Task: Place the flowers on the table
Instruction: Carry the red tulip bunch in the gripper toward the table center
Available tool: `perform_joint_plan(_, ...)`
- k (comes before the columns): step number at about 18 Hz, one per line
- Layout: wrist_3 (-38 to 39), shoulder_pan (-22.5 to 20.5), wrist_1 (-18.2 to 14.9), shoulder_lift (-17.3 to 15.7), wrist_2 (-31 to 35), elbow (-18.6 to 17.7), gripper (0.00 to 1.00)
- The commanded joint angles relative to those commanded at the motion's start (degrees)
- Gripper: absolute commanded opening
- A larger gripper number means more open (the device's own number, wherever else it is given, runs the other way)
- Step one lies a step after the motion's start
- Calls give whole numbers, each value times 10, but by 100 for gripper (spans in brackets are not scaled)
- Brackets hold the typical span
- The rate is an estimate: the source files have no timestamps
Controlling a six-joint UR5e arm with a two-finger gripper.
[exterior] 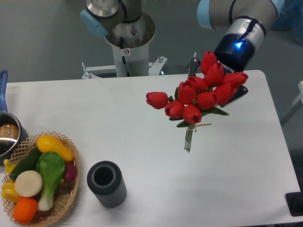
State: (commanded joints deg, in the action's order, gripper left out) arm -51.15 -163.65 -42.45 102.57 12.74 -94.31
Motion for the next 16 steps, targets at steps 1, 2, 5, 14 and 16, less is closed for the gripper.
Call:
perform_joint_plan(1,0,0,-1,-3,3,-4,32)
perform_joint_plan(2,0,-2,-1,-6,3,-6,32)
perform_joint_plan(5,5,-5,-2,-12,4,-8,32)
perform_joint_plan(14,6,-10,-14,-83,187,-36,32)
perform_joint_plan(16,6,-7,-21,-91,251,-36,32)
